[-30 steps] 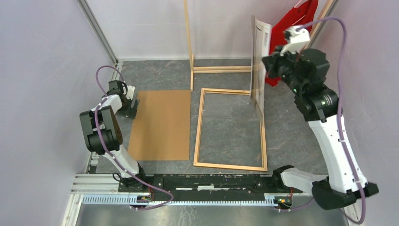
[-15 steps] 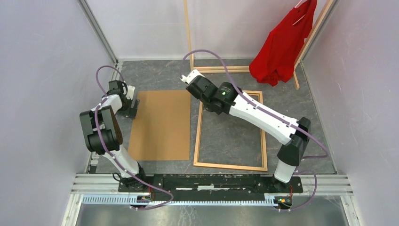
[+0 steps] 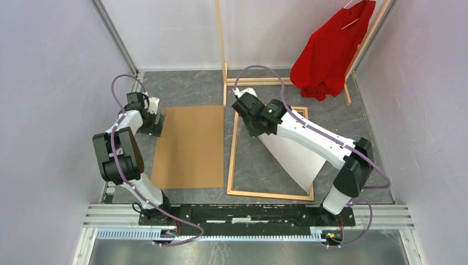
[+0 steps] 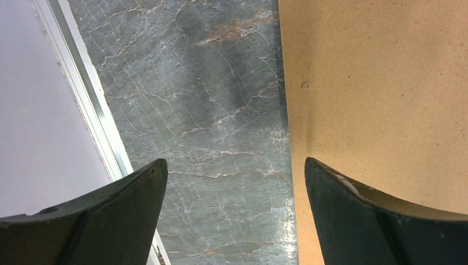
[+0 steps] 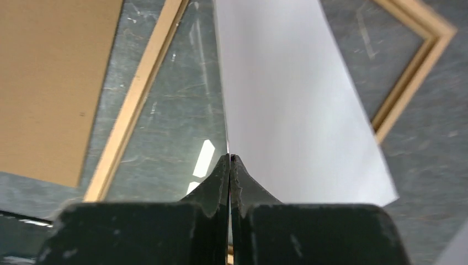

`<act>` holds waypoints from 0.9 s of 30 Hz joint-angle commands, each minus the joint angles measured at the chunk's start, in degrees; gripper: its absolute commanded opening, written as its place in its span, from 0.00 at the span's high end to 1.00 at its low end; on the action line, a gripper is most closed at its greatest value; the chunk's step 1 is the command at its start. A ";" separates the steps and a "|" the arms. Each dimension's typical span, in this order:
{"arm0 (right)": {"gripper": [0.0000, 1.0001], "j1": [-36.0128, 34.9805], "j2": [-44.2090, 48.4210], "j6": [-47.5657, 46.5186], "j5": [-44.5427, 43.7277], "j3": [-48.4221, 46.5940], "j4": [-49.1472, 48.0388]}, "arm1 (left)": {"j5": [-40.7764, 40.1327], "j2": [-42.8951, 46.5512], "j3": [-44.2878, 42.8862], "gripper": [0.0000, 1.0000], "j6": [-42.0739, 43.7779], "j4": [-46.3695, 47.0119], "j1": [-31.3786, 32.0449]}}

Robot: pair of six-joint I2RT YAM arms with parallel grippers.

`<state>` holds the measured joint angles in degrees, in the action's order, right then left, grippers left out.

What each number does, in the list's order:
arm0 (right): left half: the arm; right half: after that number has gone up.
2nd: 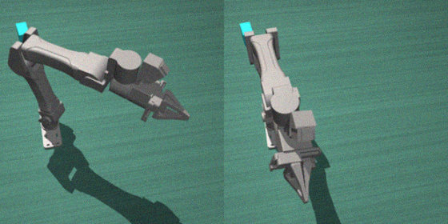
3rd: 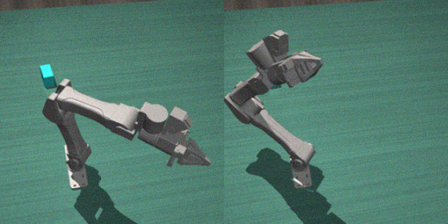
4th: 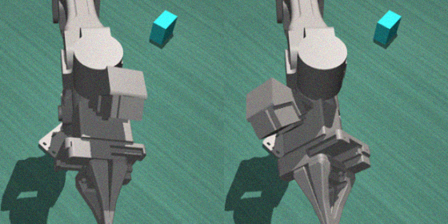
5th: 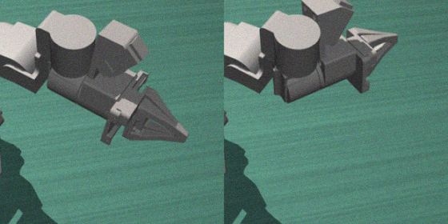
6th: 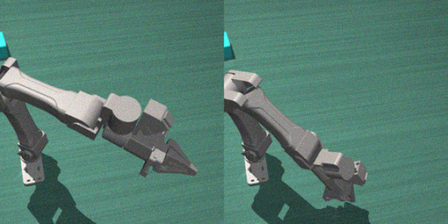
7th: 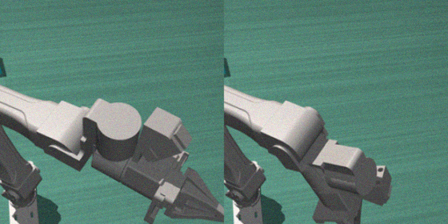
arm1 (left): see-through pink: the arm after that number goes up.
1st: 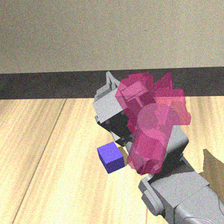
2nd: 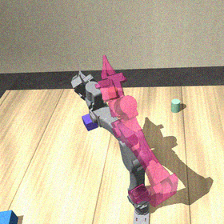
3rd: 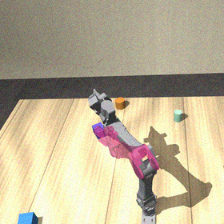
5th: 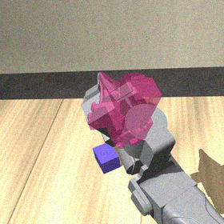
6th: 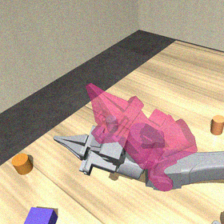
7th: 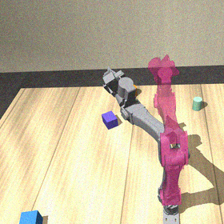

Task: Put the photo into the frame
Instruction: Turn over the photo from the photo frame.

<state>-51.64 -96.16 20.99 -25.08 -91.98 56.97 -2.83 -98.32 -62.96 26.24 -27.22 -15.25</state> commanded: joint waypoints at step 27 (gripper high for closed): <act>1.00 1.71 6.24 64.56 -10.28 17.39 -20.56 | 1.41 3.15 -3.05 0.00 -2.31 -1.00 0.31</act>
<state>-49.34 -92.79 76.97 -24.53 -73.45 39.75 -2.44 -97.21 -63.92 25.61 -27.81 -15.22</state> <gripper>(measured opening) 0.006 0.996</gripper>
